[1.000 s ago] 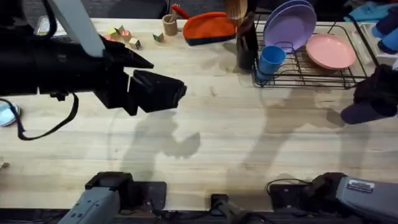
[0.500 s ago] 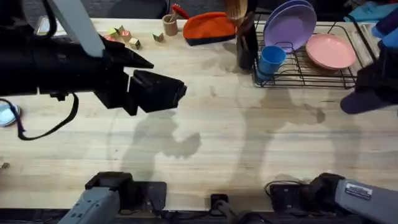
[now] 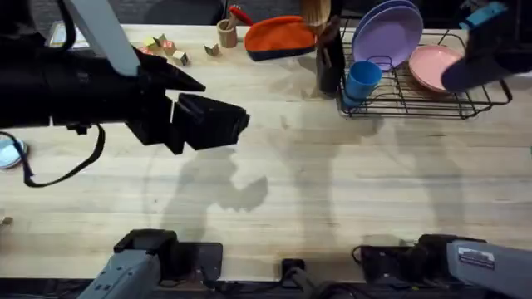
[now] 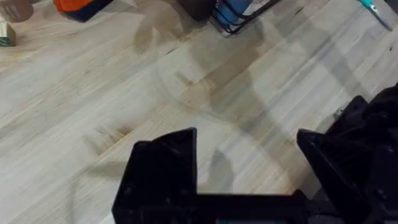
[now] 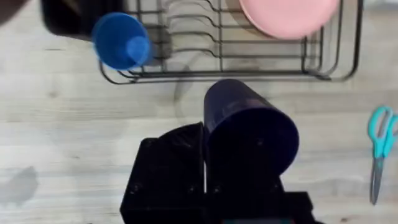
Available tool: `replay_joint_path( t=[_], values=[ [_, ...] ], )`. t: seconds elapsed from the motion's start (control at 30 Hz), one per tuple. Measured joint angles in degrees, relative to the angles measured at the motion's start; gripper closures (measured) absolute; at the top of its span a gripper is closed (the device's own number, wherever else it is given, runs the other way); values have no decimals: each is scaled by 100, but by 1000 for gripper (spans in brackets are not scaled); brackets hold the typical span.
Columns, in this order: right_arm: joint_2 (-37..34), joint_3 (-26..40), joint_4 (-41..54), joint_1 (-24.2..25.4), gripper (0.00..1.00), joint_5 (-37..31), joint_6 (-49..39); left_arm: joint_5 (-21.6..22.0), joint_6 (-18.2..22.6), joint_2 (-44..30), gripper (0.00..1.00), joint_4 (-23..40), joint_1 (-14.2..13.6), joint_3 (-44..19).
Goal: Pick up the cup on the table and put them onto the rack.
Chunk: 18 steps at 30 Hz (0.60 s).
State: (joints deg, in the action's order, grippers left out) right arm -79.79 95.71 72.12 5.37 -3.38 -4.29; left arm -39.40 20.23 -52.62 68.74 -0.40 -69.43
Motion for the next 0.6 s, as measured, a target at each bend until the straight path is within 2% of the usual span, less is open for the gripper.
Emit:
replay_joint_path(
  t=[0.43, 0.47, 0.6],
  values=[
    [-834, 1228, 22, -939, 972, 0, 1, 0, 0, 0, 8, 1, 0, 0],
    [-1012, 1474, 14, -1146, 972, 0, 1, 0, 0, 0, 7, 1, 0, 0],
    [-1220, 1592, 9, -1398, 972, 0, 0, 1, 0, 0, 8, 1, 0, 0]
  ],
)
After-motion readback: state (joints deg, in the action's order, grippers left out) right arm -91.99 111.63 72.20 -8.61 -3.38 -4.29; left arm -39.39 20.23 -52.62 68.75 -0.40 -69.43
